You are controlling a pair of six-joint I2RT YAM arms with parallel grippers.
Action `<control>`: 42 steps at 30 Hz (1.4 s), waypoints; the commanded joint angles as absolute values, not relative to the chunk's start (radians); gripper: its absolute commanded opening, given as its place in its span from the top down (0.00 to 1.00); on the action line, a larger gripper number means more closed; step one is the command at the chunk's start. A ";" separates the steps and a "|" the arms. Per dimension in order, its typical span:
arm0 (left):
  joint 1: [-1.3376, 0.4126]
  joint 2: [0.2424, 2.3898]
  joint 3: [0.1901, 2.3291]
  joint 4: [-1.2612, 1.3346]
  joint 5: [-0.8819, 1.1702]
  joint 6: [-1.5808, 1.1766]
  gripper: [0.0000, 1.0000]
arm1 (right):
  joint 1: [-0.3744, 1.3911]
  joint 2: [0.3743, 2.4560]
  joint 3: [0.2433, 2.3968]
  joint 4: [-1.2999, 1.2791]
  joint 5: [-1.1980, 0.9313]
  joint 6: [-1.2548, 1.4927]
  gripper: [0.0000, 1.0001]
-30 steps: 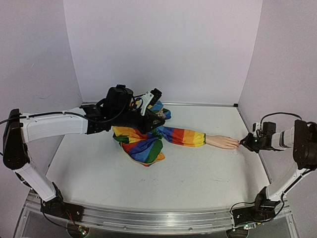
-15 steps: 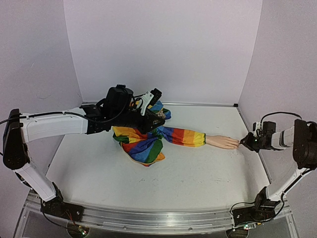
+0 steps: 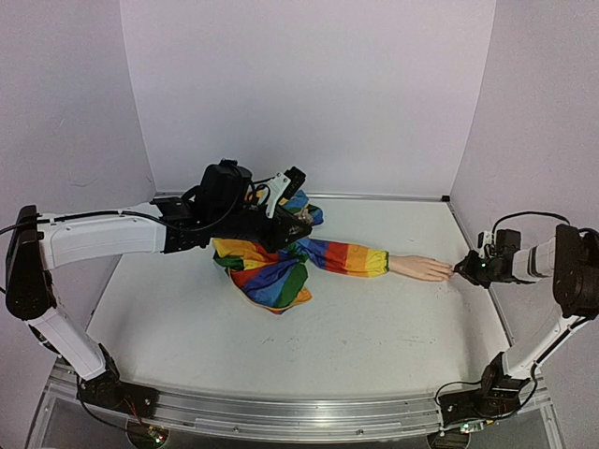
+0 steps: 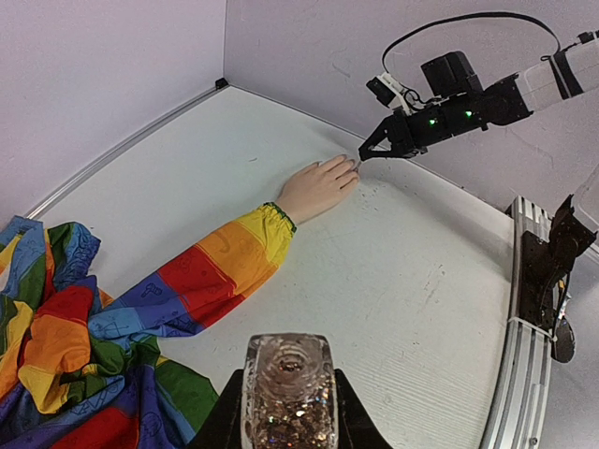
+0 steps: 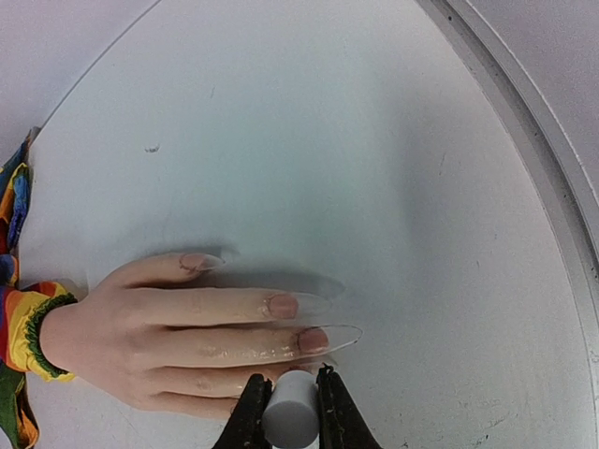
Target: Paint the nails
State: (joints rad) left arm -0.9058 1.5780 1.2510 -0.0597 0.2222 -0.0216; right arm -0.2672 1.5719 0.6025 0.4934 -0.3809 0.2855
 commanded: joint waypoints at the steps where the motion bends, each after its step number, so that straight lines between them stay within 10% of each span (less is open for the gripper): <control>1: -0.901 1.575 1.304 -0.006 0.210 -0.002 1.00 | -0.261 1.581 0.643 0.477 -0.369 0.282 1.00; 42: -0.900 1.581 1.314 -0.006 0.197 0.051 1.00 | -0.261 1.605 0.659 0.462 -0.325 0.285 1.00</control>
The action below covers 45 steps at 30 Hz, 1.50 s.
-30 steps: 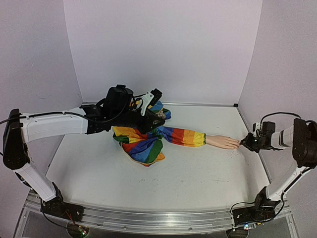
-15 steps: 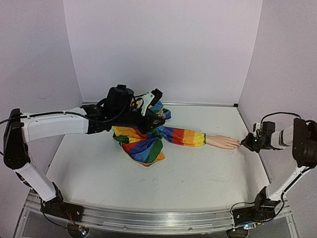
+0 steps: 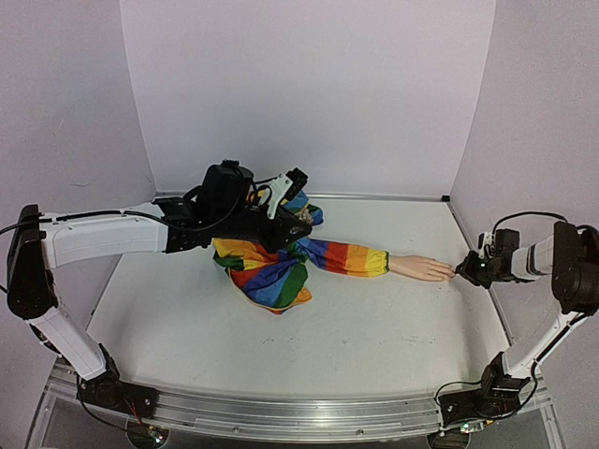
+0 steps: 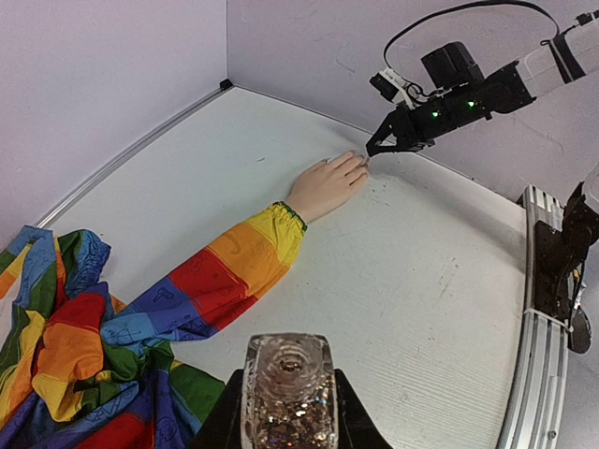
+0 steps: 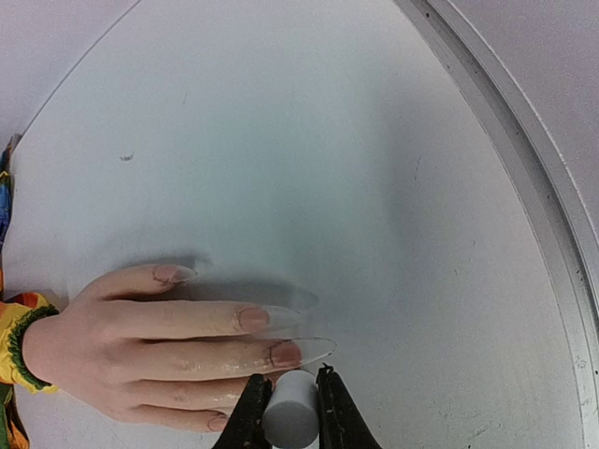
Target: Paint the nails
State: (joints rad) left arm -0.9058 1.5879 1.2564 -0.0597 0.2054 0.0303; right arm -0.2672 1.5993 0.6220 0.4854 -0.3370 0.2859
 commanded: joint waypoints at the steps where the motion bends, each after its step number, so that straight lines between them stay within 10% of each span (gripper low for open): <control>1: -0.900 1.582 1.315 -0.006 0.197 0.051 1.00 | -0.261 1.605 0.658 0.460 -0.323 0.284 1.00; 45: -0.900 1.563 1.314 -0.006 0.190 0.044 1.00 | -0.235 1.571 0.651 0.439 -0.356 0.275 1.00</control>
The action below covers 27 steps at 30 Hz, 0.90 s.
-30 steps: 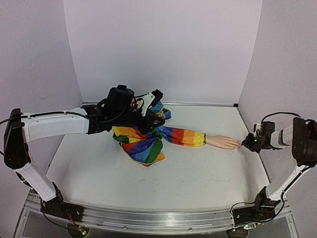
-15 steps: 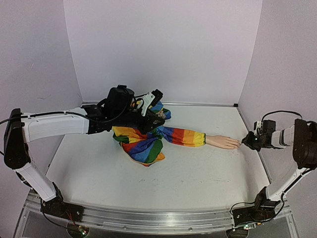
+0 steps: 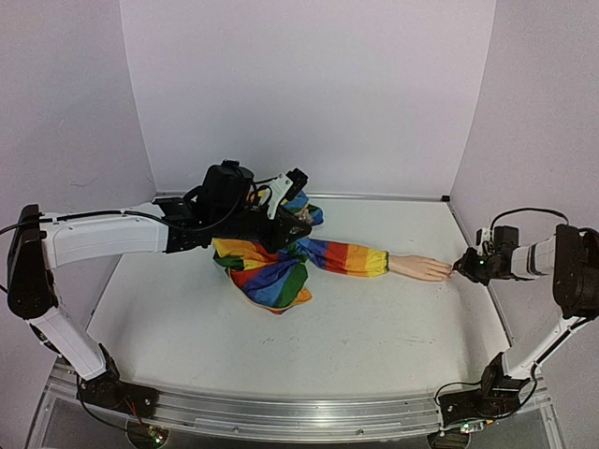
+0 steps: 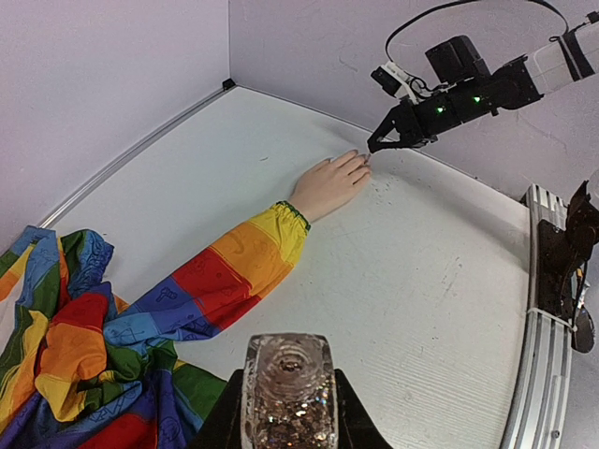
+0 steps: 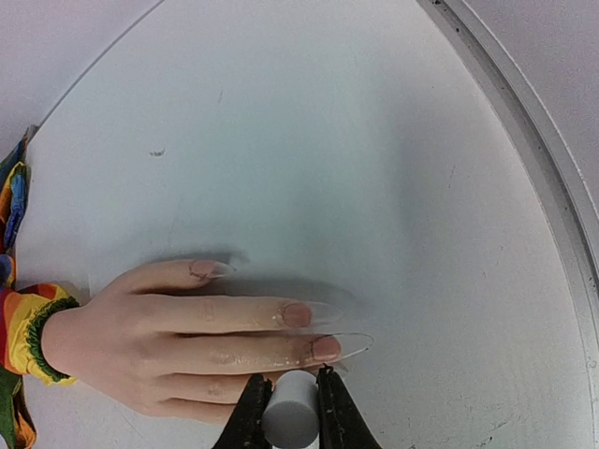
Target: Paint the nails
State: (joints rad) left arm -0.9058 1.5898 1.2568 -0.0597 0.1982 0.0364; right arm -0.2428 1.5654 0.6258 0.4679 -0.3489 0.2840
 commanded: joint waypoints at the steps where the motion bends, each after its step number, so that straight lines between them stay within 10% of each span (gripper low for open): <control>1: -0.900 1.564 1.314 -0.006 0.189 0.044 1.00 | -0.234 1.569 0.652 0.433 -0.351 0.275 1.00; 27: -0.900 1.573 1.315 -0.006 0.189 0.043 1.00 | -0.230 1.581 0.667 0.394 -0.302 0.286 1.00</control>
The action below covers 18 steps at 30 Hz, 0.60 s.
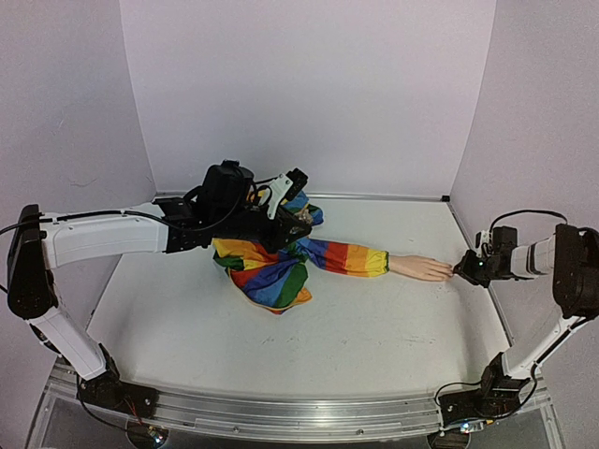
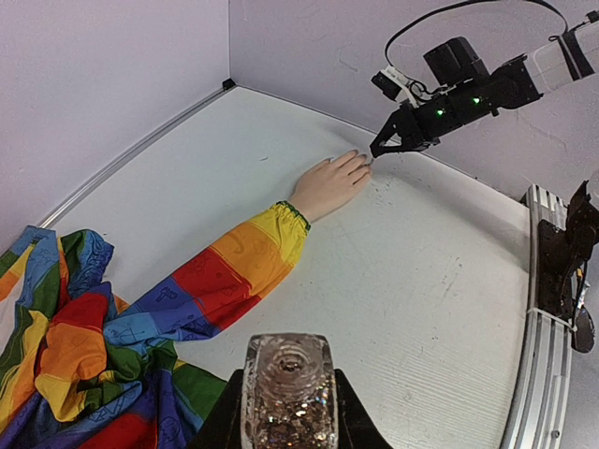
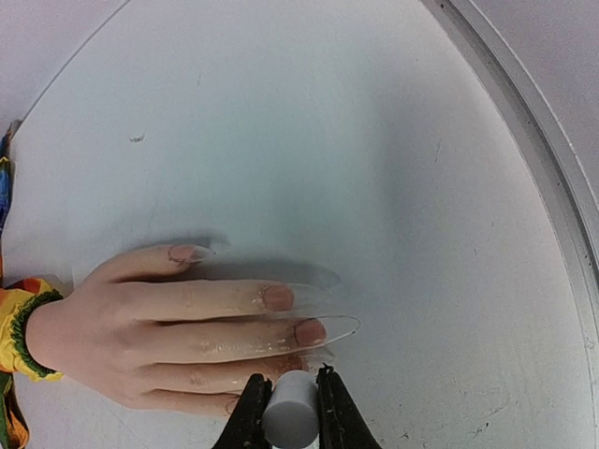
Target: Paint the nails
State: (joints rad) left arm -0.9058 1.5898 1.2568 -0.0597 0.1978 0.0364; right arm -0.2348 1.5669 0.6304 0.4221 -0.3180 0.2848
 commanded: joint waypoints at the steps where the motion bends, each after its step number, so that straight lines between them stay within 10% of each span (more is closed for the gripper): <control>1: -0.900 1.574 1.315 -0.006 0.189 0.044 1.00 | -0.230 1.582 0.669 0.393 -0.301 0.288 1.00; 18: -0.901 1.582 1.318 -0.007 0.184 0.051 1.00 | -0.230 1.597 0.680 0.391 -0.241 0.289 1.00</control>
